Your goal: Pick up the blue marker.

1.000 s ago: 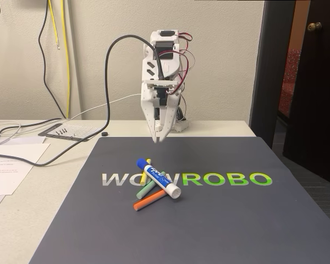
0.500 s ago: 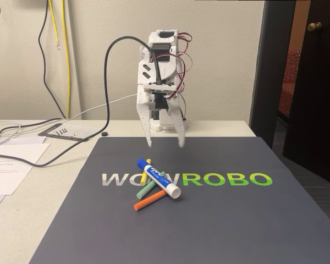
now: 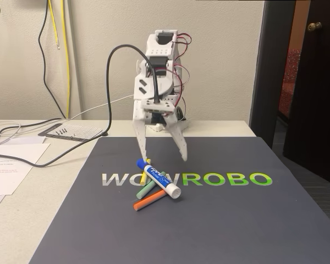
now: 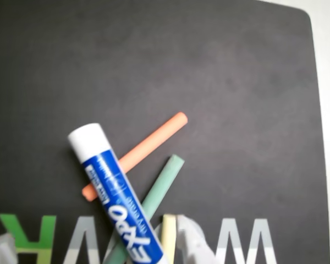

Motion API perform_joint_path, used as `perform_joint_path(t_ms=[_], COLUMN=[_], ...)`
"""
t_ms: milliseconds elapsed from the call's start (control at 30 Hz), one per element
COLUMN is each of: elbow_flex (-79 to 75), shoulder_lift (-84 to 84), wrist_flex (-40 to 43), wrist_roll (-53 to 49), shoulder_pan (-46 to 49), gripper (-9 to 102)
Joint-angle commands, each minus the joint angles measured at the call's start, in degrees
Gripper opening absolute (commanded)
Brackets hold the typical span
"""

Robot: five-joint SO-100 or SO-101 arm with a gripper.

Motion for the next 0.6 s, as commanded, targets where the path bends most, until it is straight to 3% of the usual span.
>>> perform_joint_path(t_ms=[0,567], elbow_flex=[-2.4,-2.6], shoulder_lift=[-0.3,-5.1], wrist_flex=[-2.5,-7.6], wrist_roll=[-0.7,-1.3], shoulder_pan=[0.7,2.4], gripper=[37,36])
